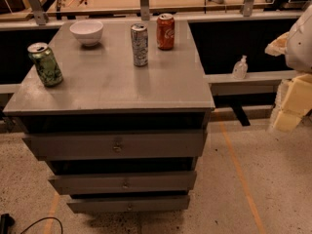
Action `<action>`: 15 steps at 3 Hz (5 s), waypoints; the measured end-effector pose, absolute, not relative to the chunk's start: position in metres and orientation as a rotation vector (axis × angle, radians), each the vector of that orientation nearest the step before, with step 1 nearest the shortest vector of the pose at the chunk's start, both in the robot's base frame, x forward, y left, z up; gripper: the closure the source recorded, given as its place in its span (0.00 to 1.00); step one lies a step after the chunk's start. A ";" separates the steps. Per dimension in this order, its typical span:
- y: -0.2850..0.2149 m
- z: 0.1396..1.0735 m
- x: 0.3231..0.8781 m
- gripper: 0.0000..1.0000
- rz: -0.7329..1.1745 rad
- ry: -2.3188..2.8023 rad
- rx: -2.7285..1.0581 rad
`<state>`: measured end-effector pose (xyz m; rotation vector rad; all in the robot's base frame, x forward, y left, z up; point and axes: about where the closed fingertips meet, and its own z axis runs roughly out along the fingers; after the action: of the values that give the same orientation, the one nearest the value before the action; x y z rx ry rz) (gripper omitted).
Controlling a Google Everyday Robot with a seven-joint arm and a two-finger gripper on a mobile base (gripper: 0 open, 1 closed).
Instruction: Knock redbull can over
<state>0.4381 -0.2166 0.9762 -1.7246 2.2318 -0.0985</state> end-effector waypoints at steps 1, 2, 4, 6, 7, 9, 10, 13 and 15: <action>-0.215 0.976 0.441 0.00 -0.085 2.223 -1.722; -0.203 0.972 0.462 0.00 0.019 2.162 -1.706; -0.146 0.937 0.557 0.00 0.446 1.904 -1.521; -0.092 0.920 0.616 0.00 0.479 1.760 -1.339; -0.092 0.926 0.639 0.00 0.424 1.752 -1.243; -0.080 0.925 0.647 0.00 0.423 1.756 -1.209; -0.052 0.914 0.677 0.00 0.455 1.754 -1.169; 0.020 0.887 0.759 0.22 0.569 1.662 -1.123; 0.059 0.891 0.796 0.36 0.621 1.588 -1.126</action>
Offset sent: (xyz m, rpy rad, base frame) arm 0.0482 0.0258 -0.0105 0.2180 0.0060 0.0742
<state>0.7960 0.0594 0.8915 -1.1263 1.5882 0.6211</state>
